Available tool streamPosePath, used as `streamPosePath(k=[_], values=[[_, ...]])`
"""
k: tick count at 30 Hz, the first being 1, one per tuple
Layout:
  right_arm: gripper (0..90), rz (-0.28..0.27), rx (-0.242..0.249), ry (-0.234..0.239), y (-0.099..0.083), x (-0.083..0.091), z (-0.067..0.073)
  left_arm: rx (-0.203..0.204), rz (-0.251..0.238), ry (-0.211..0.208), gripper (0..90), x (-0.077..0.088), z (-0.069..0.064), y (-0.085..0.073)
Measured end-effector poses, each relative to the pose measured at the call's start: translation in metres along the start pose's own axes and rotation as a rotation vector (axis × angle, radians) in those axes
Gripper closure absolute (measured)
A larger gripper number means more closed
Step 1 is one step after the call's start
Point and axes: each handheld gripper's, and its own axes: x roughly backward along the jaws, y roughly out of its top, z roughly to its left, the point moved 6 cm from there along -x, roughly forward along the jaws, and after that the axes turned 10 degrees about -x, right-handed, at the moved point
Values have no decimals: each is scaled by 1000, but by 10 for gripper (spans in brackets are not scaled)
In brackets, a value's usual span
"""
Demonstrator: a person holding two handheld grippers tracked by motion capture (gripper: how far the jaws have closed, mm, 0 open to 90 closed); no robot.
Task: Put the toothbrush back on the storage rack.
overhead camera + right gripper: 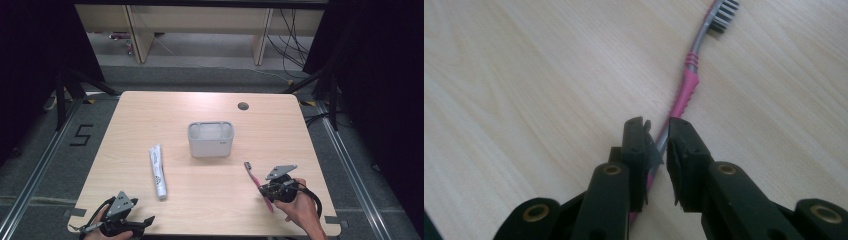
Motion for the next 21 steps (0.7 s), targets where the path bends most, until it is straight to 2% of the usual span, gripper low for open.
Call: streamPosePath(k=[1,2,3,5,6,9,12,14,15,16,17,20,21], values=[[767,16,12,-7,2,-2,-2,-1,-1,0,161,0,0,0],[763,52,-5,-5,4,-3,-1,-1,-2,3,161,0,0,0],[756,49,13,-16,6,-5,-4,-1,-2,2,161,0,0,0],[745,79,-36,-28,8,-6,-2,1,-4,4,161,0,0,0],[739,84,-35,-19,10,-6,-2,-2,-1,2,162,0,0,0],[729,111,-15,-30,14,-8,-6,-2,-1,-1,162,0,0,0],[714,152,-24,-36,16,-13,-8,-4,1,-3,162,0,0,0],[710,156,-13,-34,18,-15,-8,-2,-1,-1,162,0,0,0],[708,165,-34,-26,17,-16,-6,0,-2,0,162,0,0,0],[707,160,-15,-35,19,-17,-7,-1,0,-1,161,0,0,0],[704,178,-41,-34,18,-17,-6,-1,-3,3,162,0,0,0],[702,191,-2,-37,20,-20,-7,-2,-1,-1,161,0,0,0],[702,201,-14,-34,20,-21,-5,-2,-1,-1,161,0,0,0]])
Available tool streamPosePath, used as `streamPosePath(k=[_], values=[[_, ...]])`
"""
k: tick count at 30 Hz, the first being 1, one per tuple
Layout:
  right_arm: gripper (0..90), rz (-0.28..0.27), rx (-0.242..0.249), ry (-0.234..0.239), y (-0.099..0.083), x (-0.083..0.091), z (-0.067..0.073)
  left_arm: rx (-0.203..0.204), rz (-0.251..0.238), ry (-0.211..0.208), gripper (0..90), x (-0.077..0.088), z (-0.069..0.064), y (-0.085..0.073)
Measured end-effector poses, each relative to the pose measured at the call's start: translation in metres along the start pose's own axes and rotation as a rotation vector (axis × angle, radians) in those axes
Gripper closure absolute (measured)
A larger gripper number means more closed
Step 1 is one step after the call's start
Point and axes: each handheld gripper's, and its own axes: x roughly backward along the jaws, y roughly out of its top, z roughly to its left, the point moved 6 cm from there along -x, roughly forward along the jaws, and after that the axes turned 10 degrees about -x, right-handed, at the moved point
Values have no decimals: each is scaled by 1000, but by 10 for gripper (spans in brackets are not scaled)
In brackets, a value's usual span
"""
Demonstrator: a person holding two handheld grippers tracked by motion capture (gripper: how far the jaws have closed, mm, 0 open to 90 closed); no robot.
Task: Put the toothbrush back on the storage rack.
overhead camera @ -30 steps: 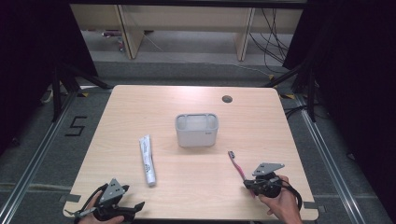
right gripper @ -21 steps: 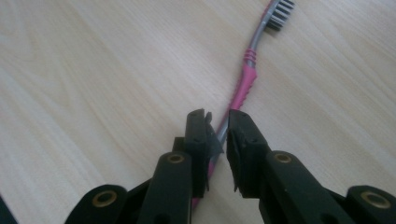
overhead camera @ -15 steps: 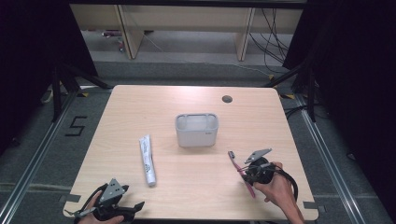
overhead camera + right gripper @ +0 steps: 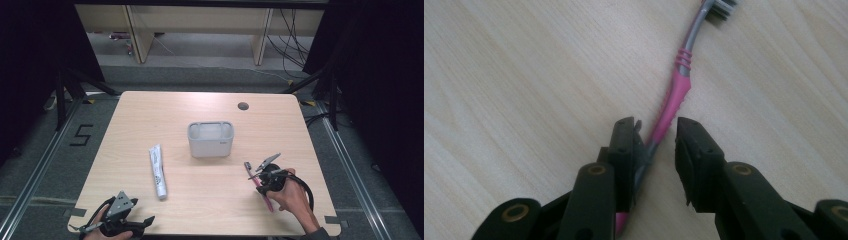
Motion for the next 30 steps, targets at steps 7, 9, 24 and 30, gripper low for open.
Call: streamPosePath(k=[7,9,24,30], values=[[707,51,-13,-8,2,-6,-1,1,-1,0,161,0,0,0],[716,53,20,-15,3,-6,-3,-2,1,-3,161,0,0,0],[825,170,93,-41,9,-8,-8,-18,14,-4,162,1,1,-1],[833,221,96,-70,9,-9,-7,-19,15,-7,162,1,1,-1]])
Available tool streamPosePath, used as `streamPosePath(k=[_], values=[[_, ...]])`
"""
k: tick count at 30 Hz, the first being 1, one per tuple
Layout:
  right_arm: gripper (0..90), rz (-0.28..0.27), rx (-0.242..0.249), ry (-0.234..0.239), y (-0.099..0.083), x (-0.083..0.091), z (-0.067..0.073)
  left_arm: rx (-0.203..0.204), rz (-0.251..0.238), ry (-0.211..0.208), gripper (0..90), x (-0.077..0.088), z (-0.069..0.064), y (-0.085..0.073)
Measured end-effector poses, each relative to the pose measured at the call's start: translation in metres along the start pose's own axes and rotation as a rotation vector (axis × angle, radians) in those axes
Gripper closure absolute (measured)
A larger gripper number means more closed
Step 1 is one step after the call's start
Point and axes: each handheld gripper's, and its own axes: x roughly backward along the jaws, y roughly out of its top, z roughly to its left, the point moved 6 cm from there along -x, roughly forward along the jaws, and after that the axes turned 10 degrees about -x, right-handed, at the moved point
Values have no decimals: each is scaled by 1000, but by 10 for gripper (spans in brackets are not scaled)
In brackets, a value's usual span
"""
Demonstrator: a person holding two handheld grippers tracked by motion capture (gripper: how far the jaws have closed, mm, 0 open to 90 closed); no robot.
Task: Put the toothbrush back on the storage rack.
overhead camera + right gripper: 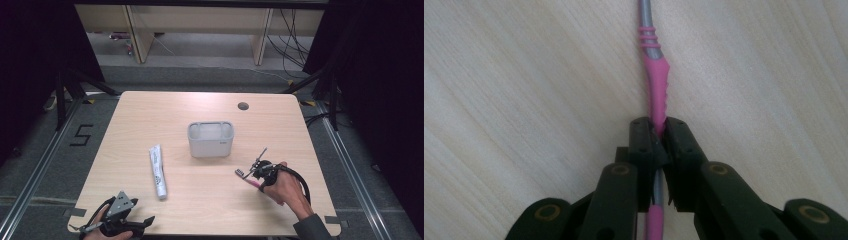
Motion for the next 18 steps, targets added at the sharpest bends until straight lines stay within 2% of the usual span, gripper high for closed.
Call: streamPosePath(k=[1,3,4,5,6,9,12,13,14,15,18], values=[[835,14,48,4,1,0,-3,1,-1,3,161,0,0,0],[837,30,28,-8,1,0,-1,7,-5,7,162,-1,0,0],[837,37,56,-2,2,0,-3,2,-3,5,162,0,0,0],[838,51,41,-11,2,0,-1,4,-4,5,161,0,0,0],[839,64,62,-11,2,1,-2,2,-2,0,162,0,0,0],[840,75,50,-11,3,1,-1,8,-6,7,161,-1,0,0],[841,71,70,-11,2,3,-2,7,-4,5,162,-1,0,0],[841,72,46,-10,2,5,1,8,-5,6,162,-1,0,0],[841,69,46,-9,1,6,0,8,-5,6,161,-1,0,0],[841,55,61,-21,2,9,-1,6,-4,6,162,-1,0,0],[841,18,94,-19,3,16,-2,-5,4,1,161,0,1,0]])
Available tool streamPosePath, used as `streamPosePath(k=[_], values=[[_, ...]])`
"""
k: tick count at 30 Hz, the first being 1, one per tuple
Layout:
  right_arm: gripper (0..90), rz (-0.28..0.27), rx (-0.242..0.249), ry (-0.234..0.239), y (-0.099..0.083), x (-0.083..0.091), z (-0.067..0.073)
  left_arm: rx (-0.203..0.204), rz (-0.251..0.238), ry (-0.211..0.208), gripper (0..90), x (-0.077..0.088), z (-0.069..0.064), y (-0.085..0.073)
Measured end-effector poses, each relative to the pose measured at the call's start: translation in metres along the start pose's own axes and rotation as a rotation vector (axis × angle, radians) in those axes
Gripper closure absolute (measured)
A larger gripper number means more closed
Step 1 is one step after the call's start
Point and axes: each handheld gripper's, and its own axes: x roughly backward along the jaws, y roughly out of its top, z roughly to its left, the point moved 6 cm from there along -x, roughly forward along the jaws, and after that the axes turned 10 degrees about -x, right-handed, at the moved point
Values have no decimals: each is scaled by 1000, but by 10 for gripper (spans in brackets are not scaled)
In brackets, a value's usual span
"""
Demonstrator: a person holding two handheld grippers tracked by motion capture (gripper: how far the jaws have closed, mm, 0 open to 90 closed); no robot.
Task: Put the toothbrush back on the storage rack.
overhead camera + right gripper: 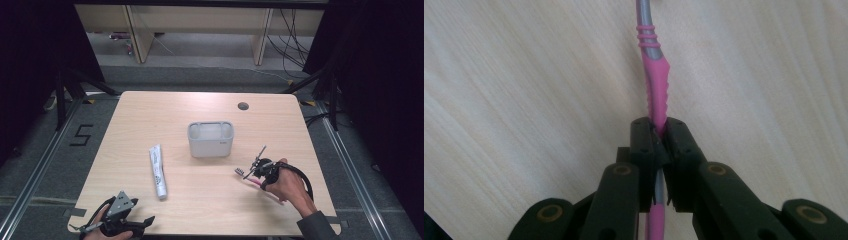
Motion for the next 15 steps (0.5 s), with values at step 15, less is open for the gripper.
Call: streamPosePath(k=[15], values=[[842,-295,-62,59,-3,35,-6,12,-13,2,162,0,0,0]])
